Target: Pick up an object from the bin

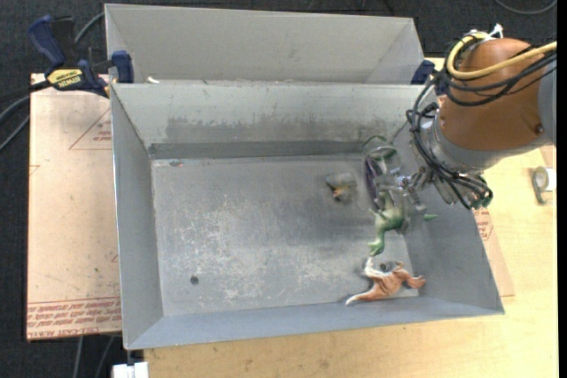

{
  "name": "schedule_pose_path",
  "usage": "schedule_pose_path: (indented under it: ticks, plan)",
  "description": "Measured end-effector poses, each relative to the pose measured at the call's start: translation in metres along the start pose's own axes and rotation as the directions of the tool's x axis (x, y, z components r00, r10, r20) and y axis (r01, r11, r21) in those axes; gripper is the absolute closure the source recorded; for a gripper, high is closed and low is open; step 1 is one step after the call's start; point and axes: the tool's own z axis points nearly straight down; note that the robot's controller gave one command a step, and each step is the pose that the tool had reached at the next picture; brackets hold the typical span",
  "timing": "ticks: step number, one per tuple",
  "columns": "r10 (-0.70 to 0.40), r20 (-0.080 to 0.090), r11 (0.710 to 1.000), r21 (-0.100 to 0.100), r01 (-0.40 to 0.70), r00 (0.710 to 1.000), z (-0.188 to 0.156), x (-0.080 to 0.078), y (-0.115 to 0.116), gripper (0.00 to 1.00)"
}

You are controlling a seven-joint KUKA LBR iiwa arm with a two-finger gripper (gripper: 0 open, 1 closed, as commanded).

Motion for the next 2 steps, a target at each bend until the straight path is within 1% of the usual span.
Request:
schedule_pose_path:
  ticks: [1,2]
  plan:
    - [-0.007,0.012,1.000,0.007,0.007,1.000,0.065,-0.015,-0.011,1.00]
    - [-0.016,0.001,1.000,0.000,0.016,1.000,0.004,-0.010,-0.004,1.00]
